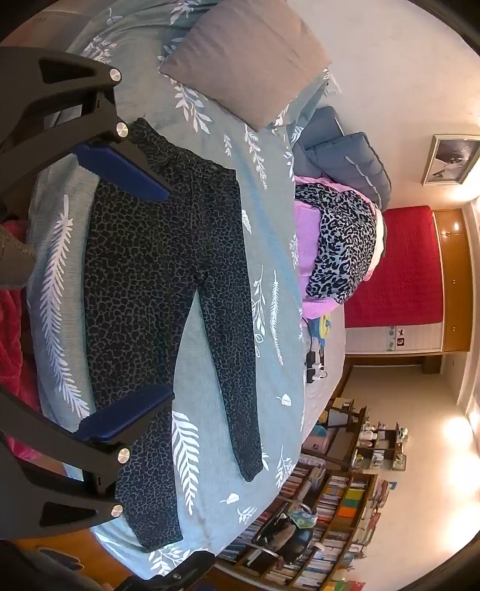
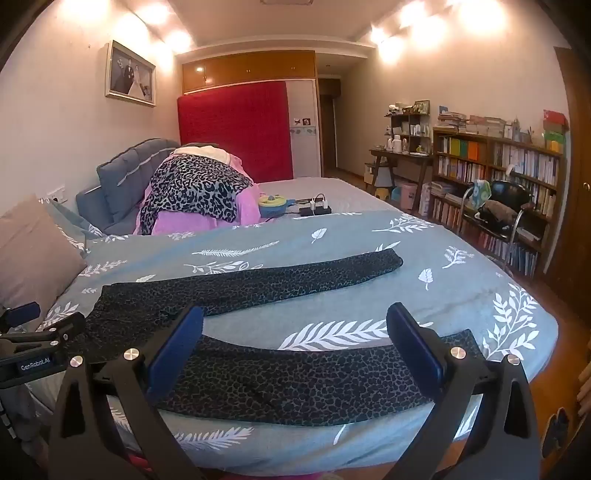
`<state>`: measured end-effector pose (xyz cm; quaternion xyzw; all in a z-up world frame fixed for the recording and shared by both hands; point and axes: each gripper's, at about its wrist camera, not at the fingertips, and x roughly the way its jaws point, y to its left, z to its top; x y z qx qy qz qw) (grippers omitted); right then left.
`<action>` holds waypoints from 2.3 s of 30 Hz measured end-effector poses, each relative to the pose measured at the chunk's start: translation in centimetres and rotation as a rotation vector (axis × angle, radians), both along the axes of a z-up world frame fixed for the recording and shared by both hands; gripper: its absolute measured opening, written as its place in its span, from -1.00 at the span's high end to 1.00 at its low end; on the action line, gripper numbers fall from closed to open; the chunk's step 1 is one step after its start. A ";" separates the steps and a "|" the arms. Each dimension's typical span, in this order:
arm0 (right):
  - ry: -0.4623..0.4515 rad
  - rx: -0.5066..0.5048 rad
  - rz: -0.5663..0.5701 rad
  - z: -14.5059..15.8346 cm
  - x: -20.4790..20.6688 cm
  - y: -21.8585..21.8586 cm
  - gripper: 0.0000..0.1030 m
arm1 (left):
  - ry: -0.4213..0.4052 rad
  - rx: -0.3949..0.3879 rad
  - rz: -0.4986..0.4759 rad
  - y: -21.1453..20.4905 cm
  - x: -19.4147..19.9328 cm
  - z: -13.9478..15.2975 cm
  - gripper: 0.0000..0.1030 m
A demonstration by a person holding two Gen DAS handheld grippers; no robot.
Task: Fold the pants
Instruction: 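Move both grippers toward the leopard-print pants on the bed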
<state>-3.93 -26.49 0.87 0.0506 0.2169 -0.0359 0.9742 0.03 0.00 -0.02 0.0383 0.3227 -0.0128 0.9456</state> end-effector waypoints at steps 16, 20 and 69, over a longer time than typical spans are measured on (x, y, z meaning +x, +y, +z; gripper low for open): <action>-0.077 -0.072 -0.006 -0.1 -0.5 0.1 -0.95 | 0.043 -0.133 -0.076 1.1 -0.1 -0.7 -0.91; -0.062 -0.068 -0.002 -0.5 -0.4 0.1 -0.95 | 0.027 -0.112 -0.068 0.8 -0.3 -0.5 -0.91; 0.109 0.107 0.146 -4.2 2.3 -0.4 -0.95 | 0.096 -0.030 0.015 1.4 2.3 -3.0 -0.91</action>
